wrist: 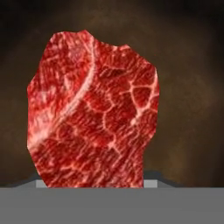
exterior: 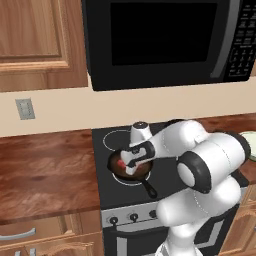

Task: Place one of the steaks on the plate and the other in the bowl. Then place the bowl in the fridge.

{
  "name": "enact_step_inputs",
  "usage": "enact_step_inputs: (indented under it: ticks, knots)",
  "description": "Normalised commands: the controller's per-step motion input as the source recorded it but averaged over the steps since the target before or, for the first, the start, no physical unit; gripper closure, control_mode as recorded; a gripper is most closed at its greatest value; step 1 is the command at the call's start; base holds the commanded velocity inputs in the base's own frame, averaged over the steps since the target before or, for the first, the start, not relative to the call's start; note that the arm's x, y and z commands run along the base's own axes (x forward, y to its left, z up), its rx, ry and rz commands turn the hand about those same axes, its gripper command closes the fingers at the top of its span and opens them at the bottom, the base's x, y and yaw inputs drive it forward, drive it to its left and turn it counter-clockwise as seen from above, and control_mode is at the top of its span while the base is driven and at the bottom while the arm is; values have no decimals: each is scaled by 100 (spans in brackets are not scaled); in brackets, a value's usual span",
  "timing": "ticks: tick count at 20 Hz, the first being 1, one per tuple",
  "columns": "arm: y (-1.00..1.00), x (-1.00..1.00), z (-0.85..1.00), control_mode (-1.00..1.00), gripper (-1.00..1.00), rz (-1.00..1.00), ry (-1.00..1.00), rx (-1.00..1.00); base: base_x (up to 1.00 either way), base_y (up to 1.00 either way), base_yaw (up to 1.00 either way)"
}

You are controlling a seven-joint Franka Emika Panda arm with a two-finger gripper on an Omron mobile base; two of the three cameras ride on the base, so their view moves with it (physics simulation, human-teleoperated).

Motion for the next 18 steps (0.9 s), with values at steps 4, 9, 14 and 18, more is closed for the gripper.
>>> enact_step_inputs:
  ticks: [4, 9, 14, 18]
  knots:
    - [-31, -46, 51, -100, 100, -6, -2, 1, 0, 0, 0]
    - [-45, -36, 76, -100, 100, -8, 0, 1, 0, 0, 0]
    - [-42, -41, 68, -100, 100, -15, 0, 0, 0, 0, 0]
    - [-53, -38, 19, -100, 100, -29, 2, 0, 0, 0, 0]
